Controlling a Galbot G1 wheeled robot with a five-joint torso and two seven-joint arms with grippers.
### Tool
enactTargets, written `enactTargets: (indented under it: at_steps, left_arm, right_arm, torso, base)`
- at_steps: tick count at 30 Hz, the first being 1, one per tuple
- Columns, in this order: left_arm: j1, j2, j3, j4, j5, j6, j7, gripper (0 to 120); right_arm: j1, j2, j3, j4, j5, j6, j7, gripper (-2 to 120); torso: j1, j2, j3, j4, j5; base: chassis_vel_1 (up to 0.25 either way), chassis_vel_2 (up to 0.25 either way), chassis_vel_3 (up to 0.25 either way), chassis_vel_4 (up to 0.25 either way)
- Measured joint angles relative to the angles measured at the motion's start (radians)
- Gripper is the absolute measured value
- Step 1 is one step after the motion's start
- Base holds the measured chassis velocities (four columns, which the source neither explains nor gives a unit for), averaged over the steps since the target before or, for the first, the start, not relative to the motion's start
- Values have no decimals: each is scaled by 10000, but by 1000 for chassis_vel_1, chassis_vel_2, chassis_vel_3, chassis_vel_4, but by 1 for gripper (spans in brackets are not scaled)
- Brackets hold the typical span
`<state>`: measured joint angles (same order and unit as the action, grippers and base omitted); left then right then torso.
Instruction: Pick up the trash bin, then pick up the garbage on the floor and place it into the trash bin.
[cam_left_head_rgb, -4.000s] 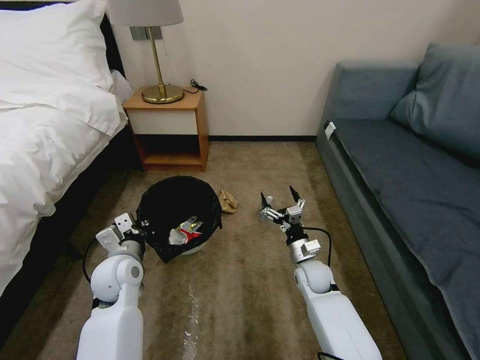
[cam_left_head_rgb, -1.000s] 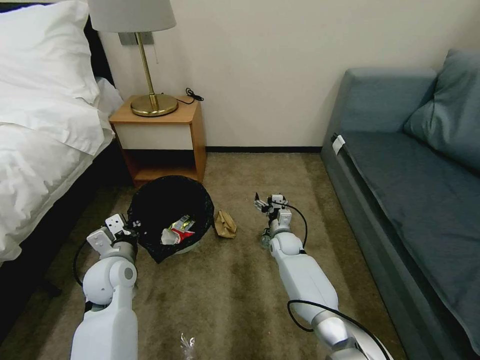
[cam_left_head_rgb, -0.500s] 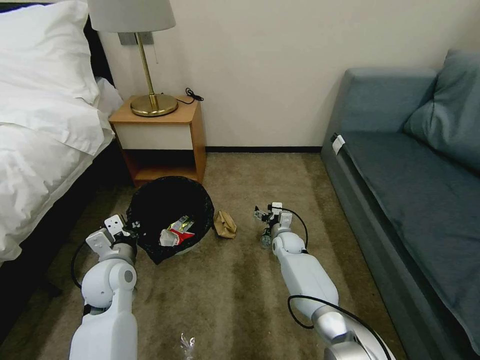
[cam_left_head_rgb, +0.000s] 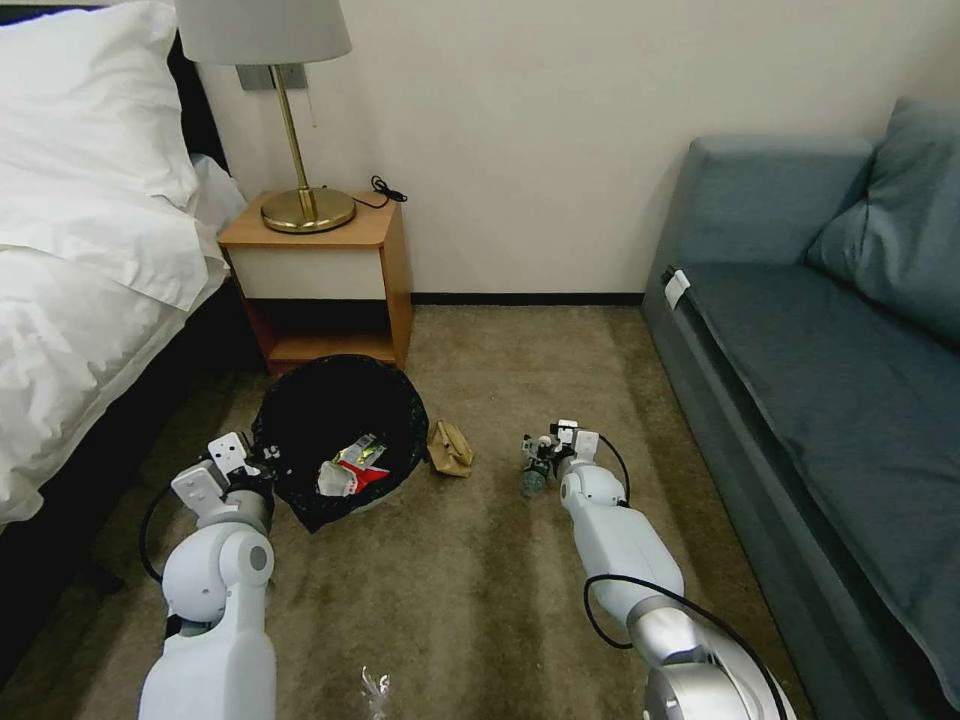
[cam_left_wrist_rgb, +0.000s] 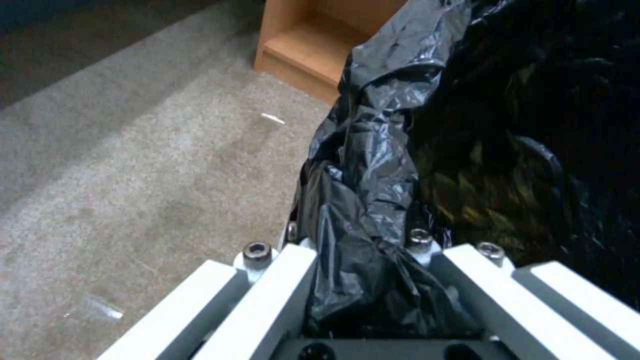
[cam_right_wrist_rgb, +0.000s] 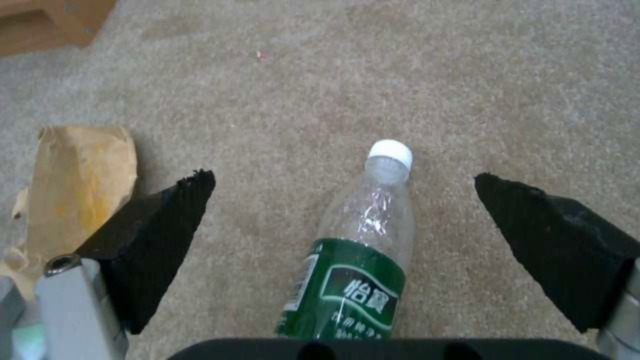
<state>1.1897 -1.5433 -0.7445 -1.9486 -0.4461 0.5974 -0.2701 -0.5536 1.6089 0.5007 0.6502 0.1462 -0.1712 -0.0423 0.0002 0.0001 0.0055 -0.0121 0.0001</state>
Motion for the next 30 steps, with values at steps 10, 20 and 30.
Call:
enactTargets:
  at_steps: [10, 20, 30]
  left_arm:
    - [-9, 0, 16, 17, 36, -9, 14, 3]
    - [11, 15, -44, -14, 29, -28, 35, 3]
    - [43, 20, -144, -64, -7, -49, 39, 3]
  right_arm:
    - [-114, -4, 102, -184, -398, 76, -180, 100]
    - [-165, -7, 206, -523, -1007, 489, -796, 100]
    - [-128, -7, 319, -840, -1276, 766, -1160, 100]
  torso:
    - [0, 0, 0, -1, -1]
    - [-1, -1, 0, 0, -1]
    - [0, 0, 0, 0, -1]
  base:
    - [0, 0, 0, 0]
    - [0, 0, 0, 0]
    - [0, 0, 0, 0]
